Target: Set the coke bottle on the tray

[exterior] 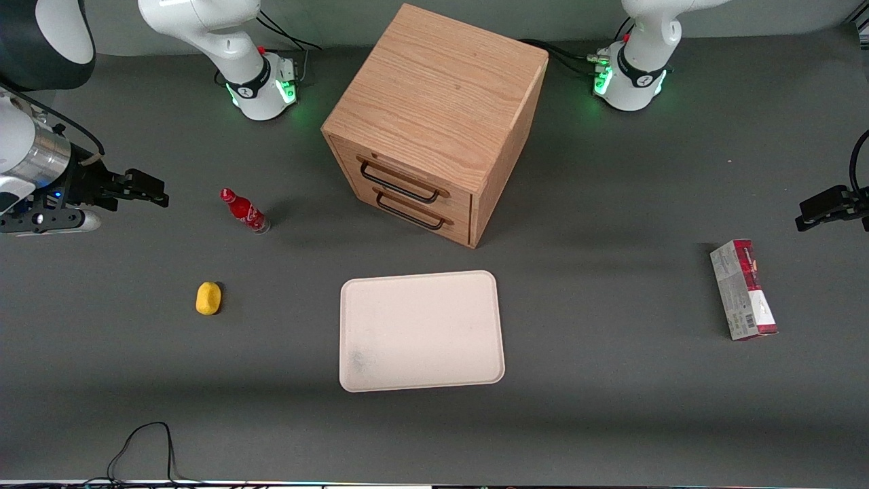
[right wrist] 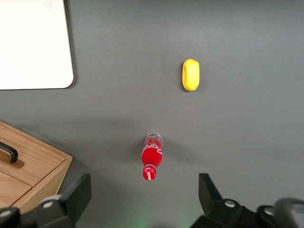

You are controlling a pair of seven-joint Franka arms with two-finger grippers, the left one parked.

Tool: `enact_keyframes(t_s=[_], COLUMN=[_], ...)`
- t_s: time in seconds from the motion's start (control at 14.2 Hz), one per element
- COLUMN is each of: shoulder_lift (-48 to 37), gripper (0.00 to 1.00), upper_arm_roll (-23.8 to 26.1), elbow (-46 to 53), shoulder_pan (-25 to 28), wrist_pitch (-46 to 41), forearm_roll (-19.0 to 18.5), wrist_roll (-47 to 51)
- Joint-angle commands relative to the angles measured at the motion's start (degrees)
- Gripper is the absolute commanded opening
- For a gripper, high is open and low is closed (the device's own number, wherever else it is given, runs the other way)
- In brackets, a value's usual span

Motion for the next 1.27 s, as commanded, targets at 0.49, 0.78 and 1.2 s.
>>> enact_keyframes(t_s=[0.49,0.78,1.2], shoulder_lift=[1.19,0.84,-4.07], gripper=[1.0,1.0,1.0], upper_arm_roll=[2.8,2.45,2.36], elbow=[2.3,2.3,-1.38], shoulder_pan=[-2.94,-3.03,-2.77], wrist_pitch=[-1.77,-3.34,-5.64], forearm_roll=[1.57,1.66,1.66], wrist_roll=[-1.88,-1.79,-1.88])
